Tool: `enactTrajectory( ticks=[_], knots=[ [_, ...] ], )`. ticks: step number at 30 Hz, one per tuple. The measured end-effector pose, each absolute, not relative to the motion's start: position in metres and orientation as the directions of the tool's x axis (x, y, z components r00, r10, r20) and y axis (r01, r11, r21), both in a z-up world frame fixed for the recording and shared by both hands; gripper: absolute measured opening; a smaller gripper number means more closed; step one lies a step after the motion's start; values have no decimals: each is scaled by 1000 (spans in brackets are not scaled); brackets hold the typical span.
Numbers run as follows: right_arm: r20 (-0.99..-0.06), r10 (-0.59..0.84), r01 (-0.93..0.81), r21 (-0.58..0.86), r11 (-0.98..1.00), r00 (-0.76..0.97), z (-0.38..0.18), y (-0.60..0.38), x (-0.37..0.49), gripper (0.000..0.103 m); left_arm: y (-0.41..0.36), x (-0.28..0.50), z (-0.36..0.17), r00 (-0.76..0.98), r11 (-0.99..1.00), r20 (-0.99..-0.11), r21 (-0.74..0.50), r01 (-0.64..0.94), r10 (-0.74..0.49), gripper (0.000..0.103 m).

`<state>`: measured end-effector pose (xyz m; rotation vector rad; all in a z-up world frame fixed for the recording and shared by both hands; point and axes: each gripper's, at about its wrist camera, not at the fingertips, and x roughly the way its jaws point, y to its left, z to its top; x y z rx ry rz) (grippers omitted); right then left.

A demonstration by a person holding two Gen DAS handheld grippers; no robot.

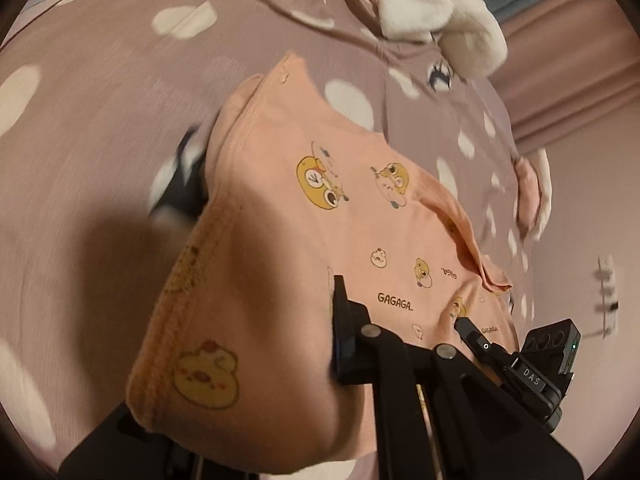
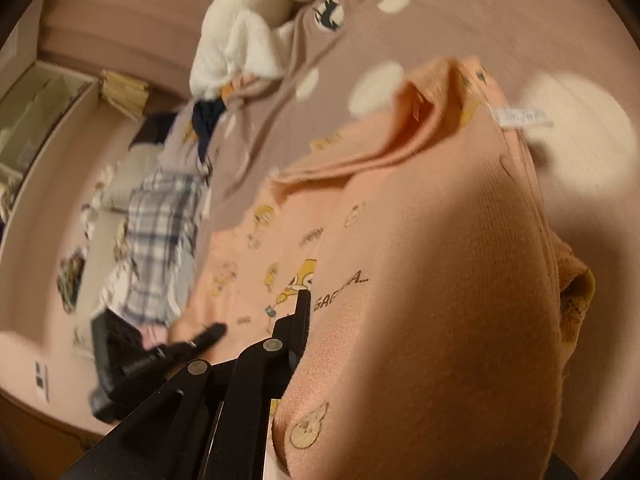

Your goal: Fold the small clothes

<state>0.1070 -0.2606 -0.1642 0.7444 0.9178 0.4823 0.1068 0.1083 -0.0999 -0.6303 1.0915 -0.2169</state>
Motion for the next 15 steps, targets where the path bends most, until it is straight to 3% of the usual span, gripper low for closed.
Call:
enactTrajectory(
  ticks=[11,15],
  knots=[
    [-572,627,-5,737,676,528,-179,-262,61,10,106,56,-112,463,827,-773,-545,-139,-433,11],
    [-644,569,31,675,737,511,-173,-260,55,13,123,59,-112,410,820,-799,-543,-181,-439,22]
  ],
)
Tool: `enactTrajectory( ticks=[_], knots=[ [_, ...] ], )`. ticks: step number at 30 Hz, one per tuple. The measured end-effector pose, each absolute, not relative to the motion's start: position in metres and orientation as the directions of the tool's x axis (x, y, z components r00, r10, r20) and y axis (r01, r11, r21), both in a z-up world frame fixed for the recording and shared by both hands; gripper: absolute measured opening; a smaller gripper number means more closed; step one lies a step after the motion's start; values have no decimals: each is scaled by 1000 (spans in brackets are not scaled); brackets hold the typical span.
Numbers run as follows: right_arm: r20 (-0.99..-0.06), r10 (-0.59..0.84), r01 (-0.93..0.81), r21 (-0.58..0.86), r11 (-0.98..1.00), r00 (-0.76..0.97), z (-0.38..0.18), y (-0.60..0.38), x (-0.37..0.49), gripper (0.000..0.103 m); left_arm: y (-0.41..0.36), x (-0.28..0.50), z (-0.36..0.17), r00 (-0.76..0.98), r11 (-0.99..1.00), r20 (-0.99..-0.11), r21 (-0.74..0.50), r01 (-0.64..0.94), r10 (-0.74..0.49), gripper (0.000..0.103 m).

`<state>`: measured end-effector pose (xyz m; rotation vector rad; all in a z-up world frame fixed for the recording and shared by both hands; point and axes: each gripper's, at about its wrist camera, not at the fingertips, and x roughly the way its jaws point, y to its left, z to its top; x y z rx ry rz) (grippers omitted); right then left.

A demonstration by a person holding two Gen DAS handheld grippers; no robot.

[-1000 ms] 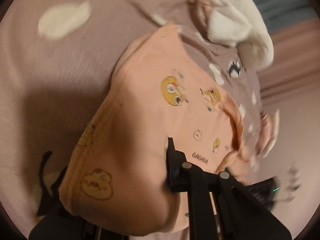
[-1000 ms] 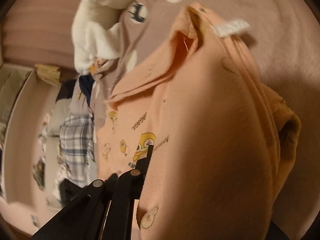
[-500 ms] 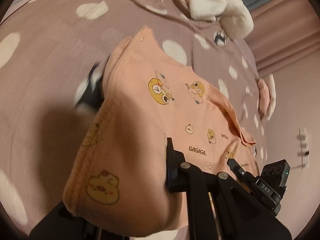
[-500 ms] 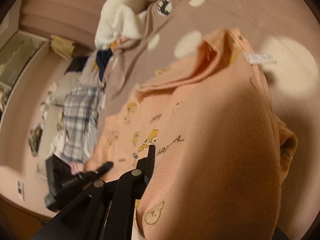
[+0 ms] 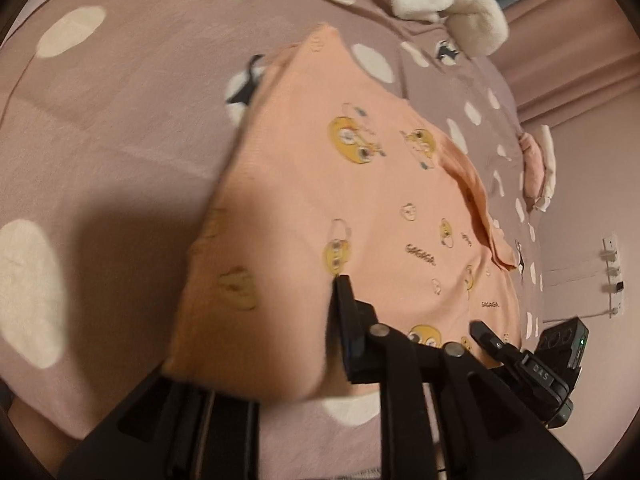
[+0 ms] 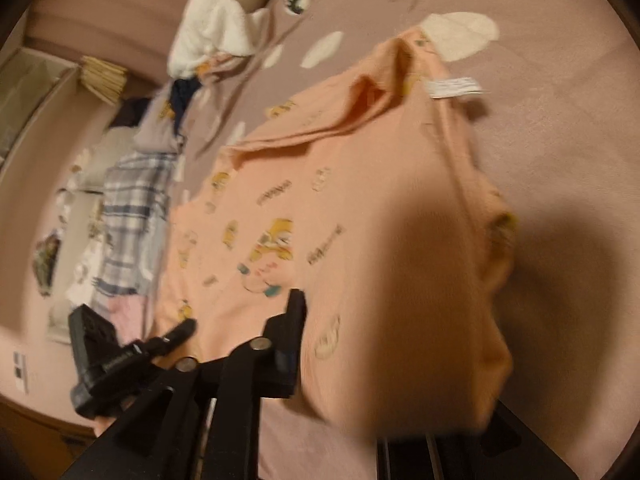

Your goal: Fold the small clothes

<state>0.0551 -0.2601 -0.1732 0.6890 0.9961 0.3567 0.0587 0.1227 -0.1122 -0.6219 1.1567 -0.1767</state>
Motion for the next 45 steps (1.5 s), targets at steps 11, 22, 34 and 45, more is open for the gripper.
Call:
enactTrajectory(
  ticks=[11,22,34,45],
  knots=[
    [-644,494,5,612,791,584,-106,-277,38,88,148,54,-37,581,934,-810,-263,-241,-78,93],
    [-702,349,84,502,861,621,-74,-259,40,101,121,72,-48,506,873,-753,-488,0,-421,103],
    [-704,489,14,577,817,514,-136,-225,153,102,121,79,-49,541,870,-741,-492,-34,-398,103],
    [-544,511,39,709,704,666,-100,-278,134,102,137,83,-51,565,879,-762,-459,-127,-316,103]
  ],
)
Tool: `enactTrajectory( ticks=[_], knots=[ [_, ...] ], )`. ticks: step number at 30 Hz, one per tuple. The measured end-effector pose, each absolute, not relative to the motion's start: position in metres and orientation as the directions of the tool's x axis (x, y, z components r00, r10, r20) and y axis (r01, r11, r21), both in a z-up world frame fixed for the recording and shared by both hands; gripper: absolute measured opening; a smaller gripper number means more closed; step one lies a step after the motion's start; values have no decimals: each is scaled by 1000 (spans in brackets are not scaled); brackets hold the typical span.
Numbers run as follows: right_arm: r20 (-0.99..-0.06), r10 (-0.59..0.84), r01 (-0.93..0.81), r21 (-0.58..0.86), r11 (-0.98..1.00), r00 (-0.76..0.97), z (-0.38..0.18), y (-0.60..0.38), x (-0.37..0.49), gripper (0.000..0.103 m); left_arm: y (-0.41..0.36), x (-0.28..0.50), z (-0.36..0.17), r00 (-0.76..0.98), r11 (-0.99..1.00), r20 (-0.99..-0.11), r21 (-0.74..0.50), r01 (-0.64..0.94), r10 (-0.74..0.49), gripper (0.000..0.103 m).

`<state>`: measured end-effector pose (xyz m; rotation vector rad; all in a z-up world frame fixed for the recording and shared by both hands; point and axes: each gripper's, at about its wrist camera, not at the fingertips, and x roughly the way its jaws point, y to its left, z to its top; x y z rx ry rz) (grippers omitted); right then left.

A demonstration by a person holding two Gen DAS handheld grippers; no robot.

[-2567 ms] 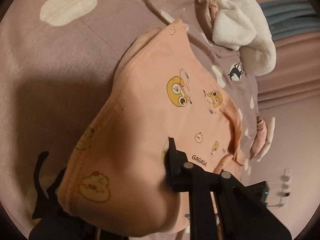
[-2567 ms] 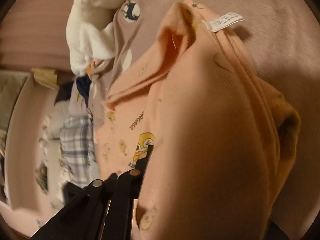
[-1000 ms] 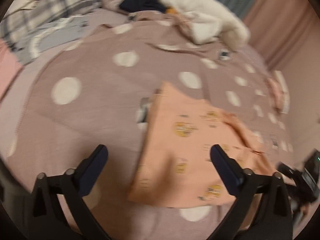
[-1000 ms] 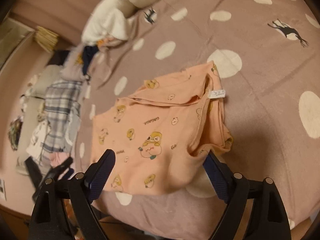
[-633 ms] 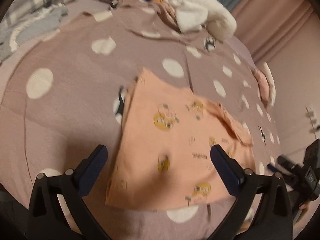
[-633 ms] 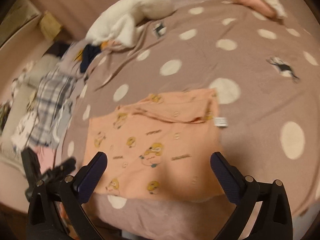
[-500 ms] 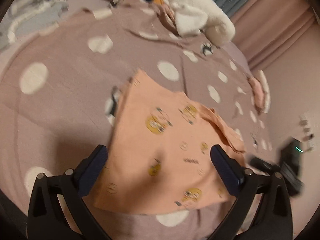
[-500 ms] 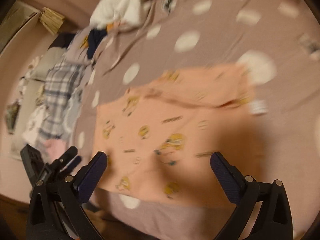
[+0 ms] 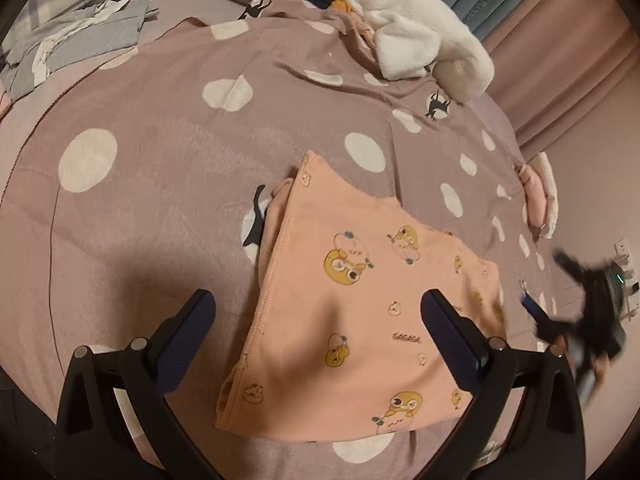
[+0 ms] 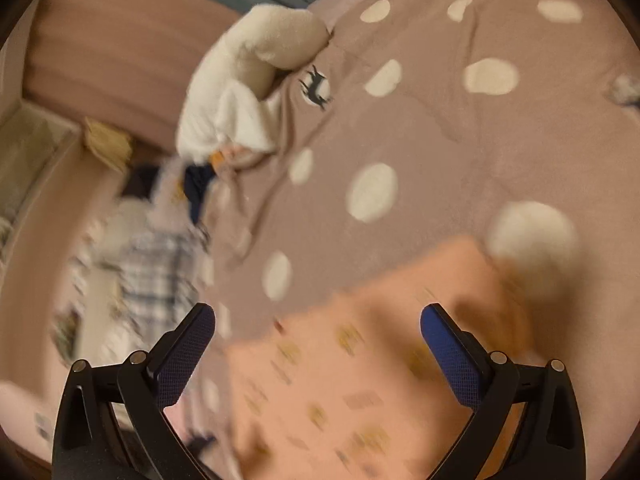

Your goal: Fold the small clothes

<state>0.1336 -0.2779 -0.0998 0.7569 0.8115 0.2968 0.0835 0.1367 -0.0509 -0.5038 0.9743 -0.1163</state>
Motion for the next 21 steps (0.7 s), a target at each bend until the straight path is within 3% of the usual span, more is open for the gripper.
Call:
enactTrajectory(
  ticks=[3,10,13,15,21],
  knots=[
    [-614,460,52,633,772,642,-101,-281,85,102,129,76,-49,563,898,-770,-428,-107,-300,103],
    [-588,469,51,658,752,659,-108,-287,-27,102,114,52,-39,577,890,-733,-456,-24,-360,103],
    [-609,490,58,662,748,624,-140,-276,-34,102,106,38,-26,598,897,-711,-441,33,-371,103],
    [-644,525,163,704,691,557,-177,-274,-21,103,105,24,-17,603,888,-682,-449,103,-414,103],
    [-399,612,105,882,459,683,-190,-299,-4,103,140,-8,-7,605,783,-552,-587,205,-573,103]
  ],
)
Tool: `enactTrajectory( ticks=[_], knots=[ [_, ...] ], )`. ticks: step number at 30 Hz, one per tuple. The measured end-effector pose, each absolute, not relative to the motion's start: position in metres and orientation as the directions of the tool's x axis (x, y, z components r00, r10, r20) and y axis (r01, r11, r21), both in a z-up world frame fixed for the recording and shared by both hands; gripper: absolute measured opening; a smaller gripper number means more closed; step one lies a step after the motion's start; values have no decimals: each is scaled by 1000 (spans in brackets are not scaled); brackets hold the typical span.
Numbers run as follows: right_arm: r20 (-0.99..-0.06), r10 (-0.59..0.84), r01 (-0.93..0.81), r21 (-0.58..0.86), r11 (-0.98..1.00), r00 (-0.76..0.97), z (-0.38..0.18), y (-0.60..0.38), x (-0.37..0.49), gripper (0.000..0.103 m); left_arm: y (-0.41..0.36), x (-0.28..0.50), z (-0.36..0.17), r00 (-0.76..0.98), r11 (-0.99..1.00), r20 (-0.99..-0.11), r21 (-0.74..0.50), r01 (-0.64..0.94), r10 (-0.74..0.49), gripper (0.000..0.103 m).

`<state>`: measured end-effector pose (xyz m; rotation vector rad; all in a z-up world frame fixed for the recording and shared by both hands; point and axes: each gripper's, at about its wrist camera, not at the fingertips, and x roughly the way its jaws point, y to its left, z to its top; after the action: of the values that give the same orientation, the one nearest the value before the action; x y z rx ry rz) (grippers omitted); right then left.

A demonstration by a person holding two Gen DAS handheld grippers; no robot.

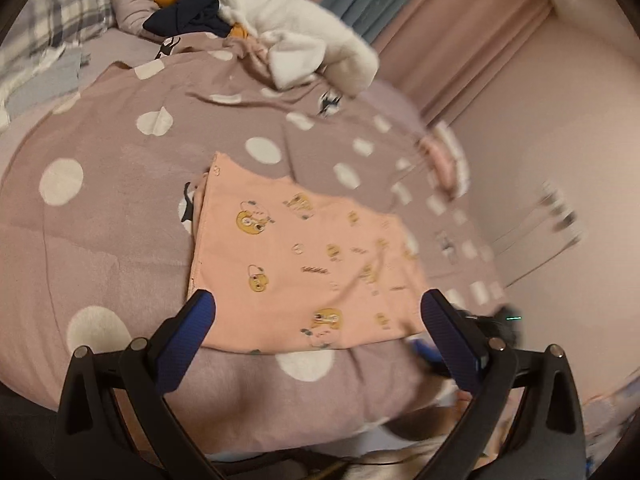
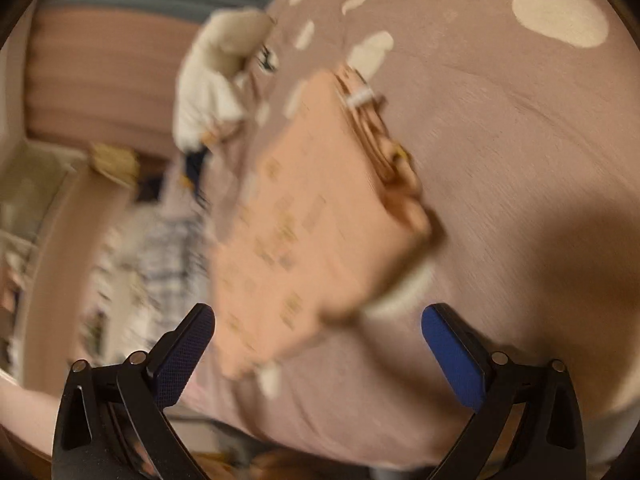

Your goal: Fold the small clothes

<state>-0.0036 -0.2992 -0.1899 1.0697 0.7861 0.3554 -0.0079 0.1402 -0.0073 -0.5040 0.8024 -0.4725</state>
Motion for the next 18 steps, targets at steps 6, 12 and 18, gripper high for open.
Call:
enactTrajectory(
  ticks=[6,12,18],
  knots=[
    [-435,602,128,866,483,670,-188,-294,16,103,169,-5,-4,660,799,-549,-587,133,-513,103],
    [-466,600,105,837,536,651,-181,-281,36,103,189,5,-13,669,778,-557,-627,50,-492,103],
    [-441,632,159,878,452,637,-184,-292,60,103,200,15,-21,658,741,-552,-671,14,-512,103]
  ],
)
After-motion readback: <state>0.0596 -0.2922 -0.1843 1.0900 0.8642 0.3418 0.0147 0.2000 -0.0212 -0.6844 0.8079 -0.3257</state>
